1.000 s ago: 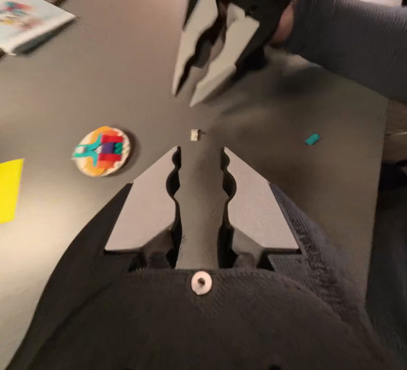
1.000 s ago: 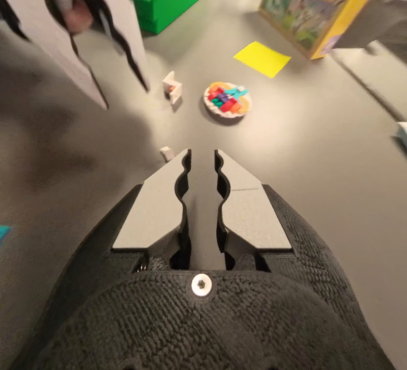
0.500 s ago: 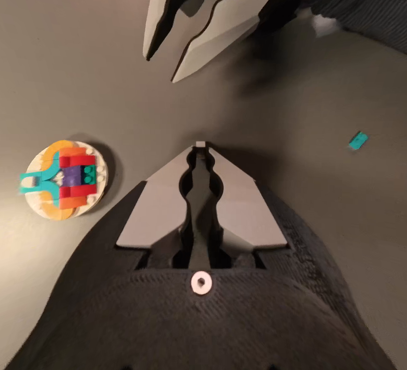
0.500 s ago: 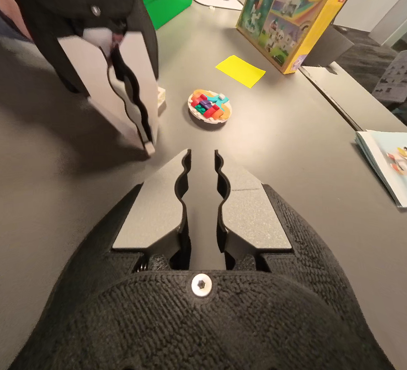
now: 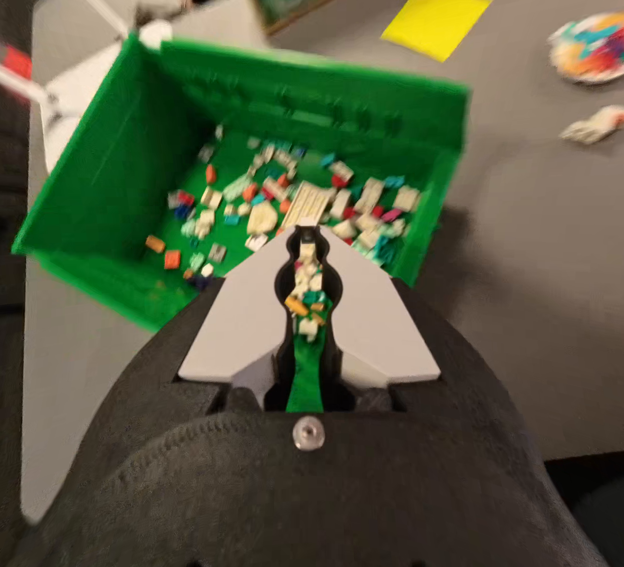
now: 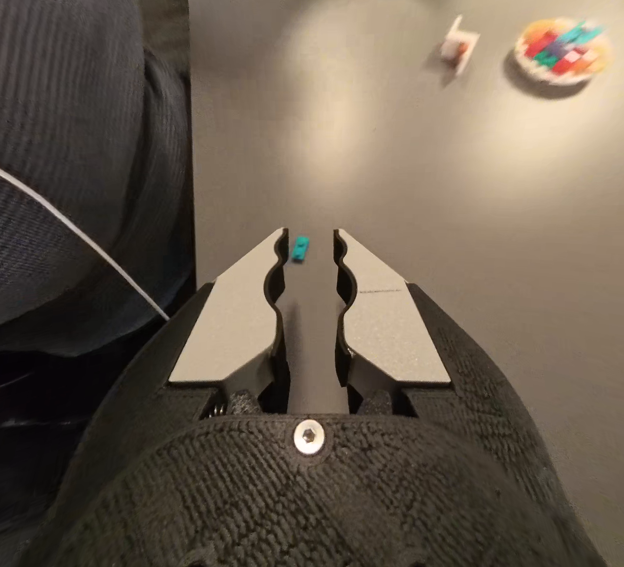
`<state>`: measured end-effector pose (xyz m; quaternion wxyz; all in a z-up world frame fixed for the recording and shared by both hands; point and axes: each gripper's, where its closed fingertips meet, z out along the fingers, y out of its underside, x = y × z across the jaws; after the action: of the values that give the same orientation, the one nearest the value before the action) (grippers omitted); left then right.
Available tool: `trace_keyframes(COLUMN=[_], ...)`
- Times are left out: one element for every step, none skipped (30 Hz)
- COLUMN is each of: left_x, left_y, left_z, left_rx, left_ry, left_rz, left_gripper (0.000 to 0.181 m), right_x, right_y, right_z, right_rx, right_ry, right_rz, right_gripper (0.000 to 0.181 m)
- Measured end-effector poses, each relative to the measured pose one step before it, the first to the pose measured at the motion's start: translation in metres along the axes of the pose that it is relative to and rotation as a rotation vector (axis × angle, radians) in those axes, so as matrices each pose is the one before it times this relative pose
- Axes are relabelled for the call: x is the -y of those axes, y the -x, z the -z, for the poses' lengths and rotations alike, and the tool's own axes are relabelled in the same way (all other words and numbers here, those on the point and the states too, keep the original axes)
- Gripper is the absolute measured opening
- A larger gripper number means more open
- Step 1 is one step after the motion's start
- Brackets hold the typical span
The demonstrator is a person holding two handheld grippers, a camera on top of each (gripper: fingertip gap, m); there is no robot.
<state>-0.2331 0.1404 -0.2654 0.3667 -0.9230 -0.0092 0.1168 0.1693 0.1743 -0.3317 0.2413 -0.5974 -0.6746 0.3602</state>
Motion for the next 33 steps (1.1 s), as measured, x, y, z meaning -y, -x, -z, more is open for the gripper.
trace_keyframes(left_x=[-0.01531,-0.01281,-0.00683,0.00023,0.00188,0.00521,0.01019,0.01340,0.01577,0.01774,0.01796,0.01598,0.01467,0.01399,0.01159,0.00631,0.00082,-0.00387,-0.00649,-0.00788,-0.00866,-0.00734,-0.00598,-0.00435,-0.00284,-0.00316,-0.00289,-0.00245,-0.00239,-0.00179,0.00105,-0.00078,0.00004], left_y=[0.01017,0.00860,0.00336,-0.00266,-0.00042,0.00012,-0.00286,-0.00622,-0.00908,-0.01125,-0.01388,-0.01762,-0.02123,-0.02398,-0.02858,-0.03123,-0.02354,-0.01417,-0.00571,0.00286,0.00283,0.00496,0.00011,-0.00367,-0.00155,-0.00098,0.00176,0.00235,0.00090,0.00116,0.00247,0.00039,0.00027], left_z=[-0.00486,-0.00633,-0.00700,-0.00506,-0.00309,0.00096,0.00469,0.00677,0.00737,0.00727,0.00633,0.00447,0.00214,-0.00085,-0.00459,-0.00907,-0.01386,-0.01705,-0.01842,-0.01817,-0.01702,-0.01500,-0.01247,-0.00889,-0.00656,-0.00600,-0.00520,-0.00441,-0.00389,-0.00316,-0.00115,-0.00054,0.00088], left_rx=[0.0244,0.0260,0.0014,-0.0240,0.0067,0.0285,0.0218,0.0059,-0.0092,-0.0170,-0.0268,-0.0502,-0.0756,-0.0920,-0.1171,-0.1344,-0.0941,-0.0490,-0.0118,0.0262,0.0122,0.0147,-0.0169,-0.0385,-0.0222,-0.0166,0.0022,0.0085,0.0004,0.0031,0.0143,0.0000,-0.0015], left_ry=[0.0700,0.0604,0.0329,-0.0041,-0.0086,-0.0305,-0.0577,-0.0708,-0.0761,-0.0846,-0.0829,-0.0700,-0.0614,-0.0577,-0.0472,-0.0210,0.0108,0.0344,0.0472,0.0560,0.0609,0.0554,0.0489,0.0408,0.0301,0.0283,0.0238,0.0188,0.0152,0.0123,-0.0064,0.0045,0.0008], left_rz=[0.0236,0.0166,0.0141,0.0135,-0.0036,-0.0214,-0.0313,-0.0282,-0.0292,-0.0353,-0.0401,-0.0426,-0.0318,-0.0076,0.0049,-0.0039,-0.0047,-0.0232,-0.0384,-0.0306,-0.0088,0.0236,0.0150,0.0122,0.0090,-0.0094,-0.0095,-0.0114,-0.0088,-0.0014,-0.0058,-0.0073,-0.0032], left_gripper=[0.007,0.010,0.019,0.034,0.063,0.083,0.092,0.094,0.092,0.088,0.083,0.076,0.071,0.065,0.060,0.055,0.052,0.050,0.045,0.044,0.044,0.044,0.046,0.048,0.050,0.050,0.050,0.049,0.047,0.047,0.045,0.030,0.018], right_x=[-0.00749,-0.00740,-0.00657,-0.00472,0.00079,0.00321,0.00034,-0.00260,-0.00099,-0.00015,-0.00024,0.00002,0.00006,0.00019,0.00035,0.00066,0.00091,0.00094,0.00108,0.00108,0.00107,0.00117,0.00082,0.00051,0.00040,0.00071,0.00125,0.00168,0.00242,0.00322,0.00415,0.00507,0.00585], right_y=[0.00719,0.00498,0.00254,0.00053,0.00021,-0.00019,-0.00239,-0.00183,-0.00027,0.00016,-0.00089,-0.00094,-0.00023,-0.00014,-0.00016,-0.00064,-0.00070,-0.00092,-0.00108,-0.00165,-0.00165,-0.00088,-0.00055,-0.00091,-0.00159,-0.00201,-0.00219,-0.00281,-0.00355,-0.00396,-0.00434,-0.00515,-0.00616], right_z=[-0.00543,-0.00563,-0.00518,-0.00421,-0.00205,-0.00018,0.00030,-0.00032,-0.00037,-0.00051,-0.00059,-0.00051,-0.00030,-0.00018,-0.00042,-0.00057,-0.00083,-0.00090,-0.00118,-0.00116,-0.00118,-0.00111,-0.00098,-0.00046,-0.00006,0.00057,0.00092,0.00135,0.00158,0.00147,0.00136,0.00096,0.00037], right_rx=[-0.0129,-0.0168,-0.0222,-0.0249,-0.0169,-0.0105,-0.0175,-0.0146,-0.0088,-0.0082,-0.0140,-0.0122,-0.0055,-0.0020,-0.0015,-0.0018,-0.0012,-0.0016,-0.0033,-0.0086,-0.0103,-0.0033,0.0007,-0.0016,-0.0050,-0.0053,-0.0043,-0.0059,-0.0083,-0.0077,-0.0061,-0.0065,-0.0090], right_ry=[0.0272,0.0299,0.0262,0.0138,-0.0228,-0.0364,-0.0132,0.0119,0.0070,0.0081,0.0115,0.0100,0.0073,0.0037,-0.0030,-0.0094,-0.0113,-0.0091,-0.0056,-0.0020,-0.0013,-0.0021,-0.0012,0.0001,-0.0015,-0.0046,-0.0060,-0.0064,-0.0071,-0.0083,-0.0101,-0.0112,-0.0120], right_rz=[-0.0066,-0.0062,-0.0035,-0.0019,-0.0024,-0.0122,-0.0196,-0.0100,0.0068,0.0135,0.0137,0.0152,0.0103,0.0032,0.0007,-0.0012,-0.0049,-0.0056,-0.0014,0.0046,0.0098,0.0098,0.0063,0.0052,0.0055,0.0034,0.0015,0.0024,0.0042,0.0058,0.0060,0.0055,0.0053], right_gripper=[0.024,0.023,0.023,0.022,0.021,0.019,0.019,0.018,0.016,0.015,0.009,0.005,0.005,0.005,0.005,0.005,0.005,0.005,0.005,0.005,0.005,0.005,0.005,0.005,0.005,0.005,0.005,0.005,0.005,0.005,0.005,0.005,0.005])
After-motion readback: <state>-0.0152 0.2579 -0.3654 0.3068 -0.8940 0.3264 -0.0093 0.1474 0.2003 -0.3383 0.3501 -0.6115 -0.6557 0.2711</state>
